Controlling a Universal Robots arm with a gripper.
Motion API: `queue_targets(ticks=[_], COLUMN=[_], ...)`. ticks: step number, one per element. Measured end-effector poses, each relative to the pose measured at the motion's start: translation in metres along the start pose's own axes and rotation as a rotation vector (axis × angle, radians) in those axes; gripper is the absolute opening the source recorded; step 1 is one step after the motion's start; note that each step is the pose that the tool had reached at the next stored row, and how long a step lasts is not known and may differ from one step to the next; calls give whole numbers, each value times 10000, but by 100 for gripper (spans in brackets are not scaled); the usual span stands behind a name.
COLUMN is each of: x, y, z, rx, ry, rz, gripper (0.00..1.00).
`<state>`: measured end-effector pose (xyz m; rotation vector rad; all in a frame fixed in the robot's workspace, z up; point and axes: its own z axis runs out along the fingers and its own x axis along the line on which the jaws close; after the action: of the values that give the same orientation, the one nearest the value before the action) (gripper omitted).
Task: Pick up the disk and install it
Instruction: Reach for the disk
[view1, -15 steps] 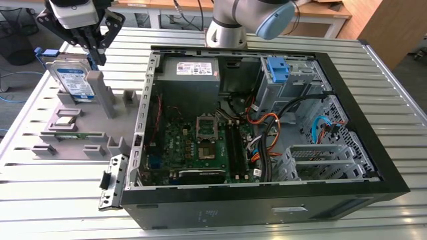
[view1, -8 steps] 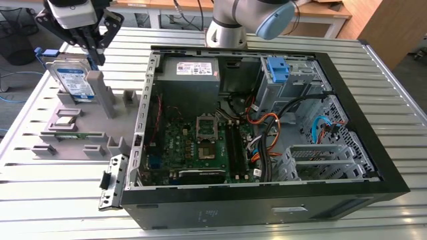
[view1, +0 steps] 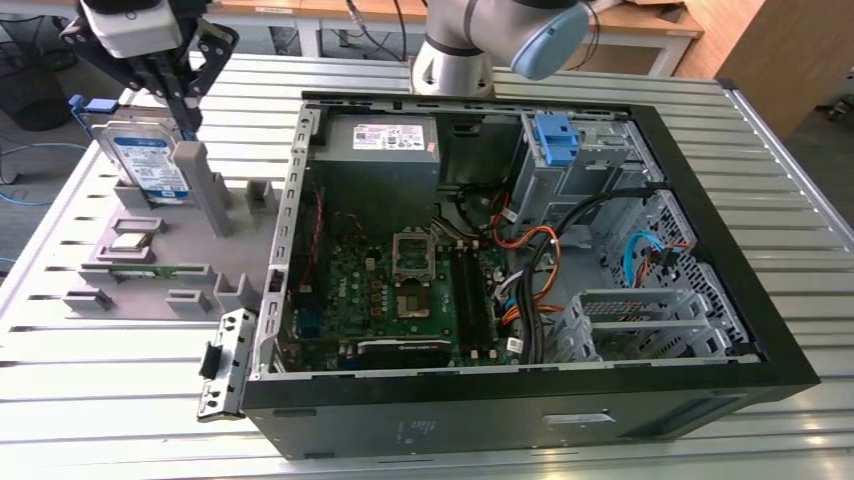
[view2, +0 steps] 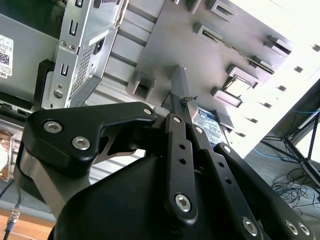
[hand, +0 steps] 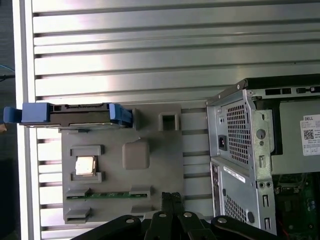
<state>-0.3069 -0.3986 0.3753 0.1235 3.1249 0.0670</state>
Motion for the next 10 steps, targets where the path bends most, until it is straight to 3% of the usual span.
queue_targets(ticks=[10], x=[223], y=[-18], z=[5], rx=[1], ry=[-2], rz=[45], gripper=[11])
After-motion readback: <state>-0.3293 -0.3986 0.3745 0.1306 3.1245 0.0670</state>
